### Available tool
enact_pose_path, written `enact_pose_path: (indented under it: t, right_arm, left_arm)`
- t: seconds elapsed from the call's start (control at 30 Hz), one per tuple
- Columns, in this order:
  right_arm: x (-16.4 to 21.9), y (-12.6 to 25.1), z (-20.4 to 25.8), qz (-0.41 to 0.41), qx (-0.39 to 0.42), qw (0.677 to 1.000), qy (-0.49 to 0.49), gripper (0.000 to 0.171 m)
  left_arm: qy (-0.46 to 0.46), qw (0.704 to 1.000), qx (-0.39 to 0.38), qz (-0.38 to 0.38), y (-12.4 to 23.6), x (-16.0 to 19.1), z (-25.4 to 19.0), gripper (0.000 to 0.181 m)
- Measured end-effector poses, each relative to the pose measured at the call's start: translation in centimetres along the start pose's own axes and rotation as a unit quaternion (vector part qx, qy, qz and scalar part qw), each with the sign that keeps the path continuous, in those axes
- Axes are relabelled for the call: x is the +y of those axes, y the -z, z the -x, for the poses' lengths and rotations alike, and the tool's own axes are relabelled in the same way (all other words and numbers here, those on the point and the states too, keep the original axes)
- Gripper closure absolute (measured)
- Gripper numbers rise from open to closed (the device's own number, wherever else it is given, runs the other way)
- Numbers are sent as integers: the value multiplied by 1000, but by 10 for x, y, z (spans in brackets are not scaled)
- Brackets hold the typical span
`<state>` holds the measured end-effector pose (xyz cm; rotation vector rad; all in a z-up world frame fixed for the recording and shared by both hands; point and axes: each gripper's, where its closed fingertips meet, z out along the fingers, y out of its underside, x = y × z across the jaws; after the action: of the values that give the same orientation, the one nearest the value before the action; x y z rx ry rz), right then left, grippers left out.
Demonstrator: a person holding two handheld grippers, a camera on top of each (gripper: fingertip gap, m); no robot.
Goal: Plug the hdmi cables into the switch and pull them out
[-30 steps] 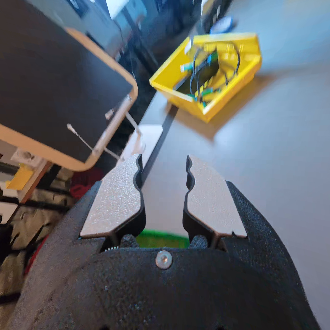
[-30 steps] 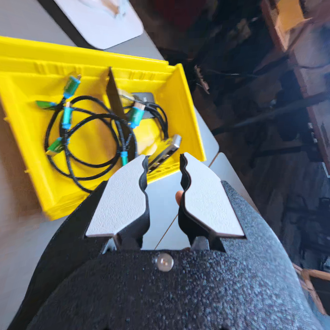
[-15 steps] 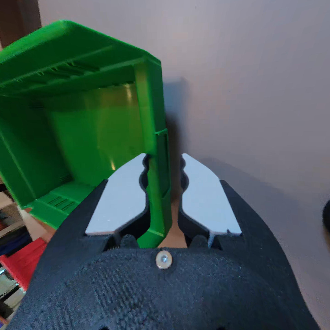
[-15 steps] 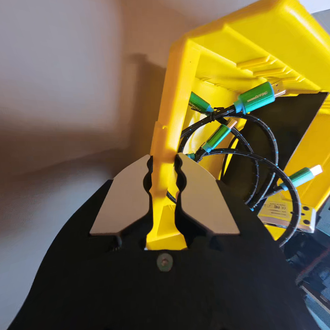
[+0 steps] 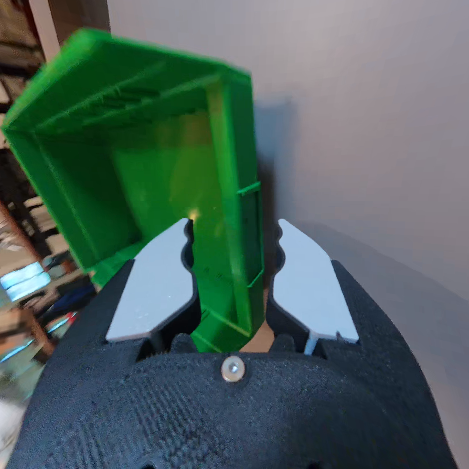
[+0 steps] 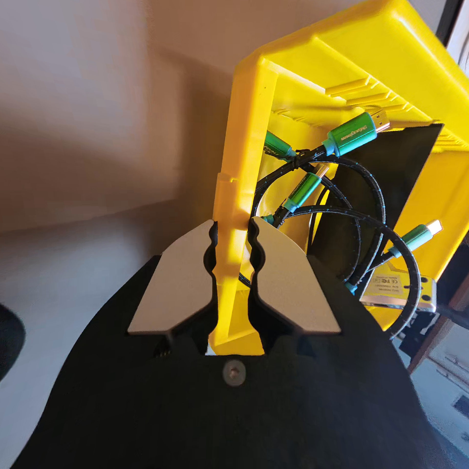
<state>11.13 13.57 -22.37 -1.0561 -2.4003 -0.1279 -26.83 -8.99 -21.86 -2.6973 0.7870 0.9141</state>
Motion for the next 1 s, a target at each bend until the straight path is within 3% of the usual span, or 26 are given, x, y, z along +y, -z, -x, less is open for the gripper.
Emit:
enact_pose_path:
  t: [0.07,0.1,0.13,0.3,0.4,0.57,0.67,0.77,0.83,0.93,1.0]
  right_arm:
    - [-7,7,14,-15,4,1000,12,148]
    - [-11,11,21,-27,5,999,18,148]
    - [-15,14,28,-38,5,999,25,148]
    - [-36,28,56,-74,14,996,54,148]
    - [-47,33,66,-80,19,994,73,148]
    - [-60,39,77,-89,46,992,77,147]
    - [-79,69,77,-178,87,980,24,149]
    - [-88,136,67,-345,66,925,-148,147]
    - [-55,157,42,-386,105,871,-285,143]
    - [12,140,28,-356,170,807,-440,129]
    - [28,115,41,-337,149,783,-501,119]
  left_arm:
    - [-11,999,16,27,-12,10,-7,122]
    - [-10,999,32,22,-20,11,-12,144]
    - [-12,999,27,15,-26,10,-10,150]
    - [-41,995,49,-75,-8,-39,-38,151]
    - [-111,988,29,-104,7,-74,-55,150]
    - [-140,970,-7,-198,23,-149,-67,150]
    - [-113,965,-40,-232,37,-171,-56,134]
    - [-15,937,18,-348,85,-190,-65,137]
    - [70,896,106,-426,125,-200,-83,137]
    - [175,824,219,-492,172,-210,-114,135]
    - [218,808,235,-494,179,-215,-133,130]
